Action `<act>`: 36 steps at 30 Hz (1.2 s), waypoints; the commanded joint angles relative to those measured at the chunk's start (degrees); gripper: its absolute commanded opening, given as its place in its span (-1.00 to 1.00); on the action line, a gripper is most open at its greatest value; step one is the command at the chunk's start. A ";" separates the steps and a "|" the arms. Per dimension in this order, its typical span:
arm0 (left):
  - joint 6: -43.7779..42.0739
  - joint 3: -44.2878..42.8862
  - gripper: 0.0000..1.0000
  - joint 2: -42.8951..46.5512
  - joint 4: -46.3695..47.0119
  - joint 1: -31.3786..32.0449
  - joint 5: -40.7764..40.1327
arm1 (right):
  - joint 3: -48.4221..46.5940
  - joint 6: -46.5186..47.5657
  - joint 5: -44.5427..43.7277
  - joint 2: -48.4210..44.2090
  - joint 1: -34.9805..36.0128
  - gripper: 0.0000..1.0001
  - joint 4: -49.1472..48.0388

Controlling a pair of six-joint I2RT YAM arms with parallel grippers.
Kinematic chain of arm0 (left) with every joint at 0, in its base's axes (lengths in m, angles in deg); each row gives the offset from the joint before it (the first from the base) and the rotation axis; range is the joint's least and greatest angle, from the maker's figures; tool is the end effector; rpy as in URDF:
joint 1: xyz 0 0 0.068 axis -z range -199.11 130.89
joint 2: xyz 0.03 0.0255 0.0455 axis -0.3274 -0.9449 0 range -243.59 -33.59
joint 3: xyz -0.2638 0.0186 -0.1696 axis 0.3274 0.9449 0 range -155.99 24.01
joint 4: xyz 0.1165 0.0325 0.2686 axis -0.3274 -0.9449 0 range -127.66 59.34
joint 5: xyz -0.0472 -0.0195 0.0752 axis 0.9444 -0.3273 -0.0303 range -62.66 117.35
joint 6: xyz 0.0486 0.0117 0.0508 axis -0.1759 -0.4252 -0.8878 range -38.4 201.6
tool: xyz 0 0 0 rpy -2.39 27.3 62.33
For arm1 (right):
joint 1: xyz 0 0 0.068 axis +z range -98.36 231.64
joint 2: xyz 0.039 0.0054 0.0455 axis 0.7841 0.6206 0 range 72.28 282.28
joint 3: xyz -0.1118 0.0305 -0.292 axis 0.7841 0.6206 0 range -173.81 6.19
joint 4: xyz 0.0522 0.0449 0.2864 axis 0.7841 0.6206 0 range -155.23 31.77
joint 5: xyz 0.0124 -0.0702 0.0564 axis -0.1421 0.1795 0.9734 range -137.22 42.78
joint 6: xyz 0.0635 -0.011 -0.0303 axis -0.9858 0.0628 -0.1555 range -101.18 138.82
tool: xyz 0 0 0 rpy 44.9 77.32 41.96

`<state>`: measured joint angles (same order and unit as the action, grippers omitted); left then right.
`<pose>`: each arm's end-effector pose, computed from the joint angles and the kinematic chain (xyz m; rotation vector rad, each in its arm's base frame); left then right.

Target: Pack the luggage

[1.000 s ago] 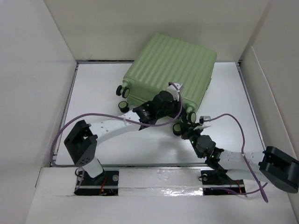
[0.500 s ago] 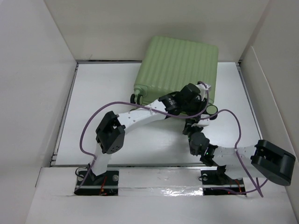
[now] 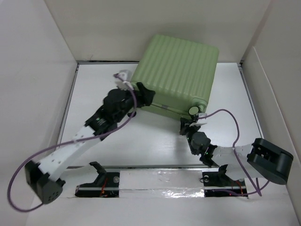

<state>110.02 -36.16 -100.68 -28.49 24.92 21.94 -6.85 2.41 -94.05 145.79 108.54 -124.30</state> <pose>0.2324 -0.2168 0.4106 0.1602 1.7221 -0.8740 0.1652 0.1754 0.1906 0.0741 1.5966 0.3462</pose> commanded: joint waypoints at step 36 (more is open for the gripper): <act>-11.12 -6.82 -1.00 -15.36 -13.62 -13.19 20.83 | 0.04 -0.21 18.33 -13.22 -2.76 -1.00 4.39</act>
<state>95.75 -44.70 -115.65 -43.75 6.91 29.61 -4.05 2.63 -85.61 135.85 104.52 -115.97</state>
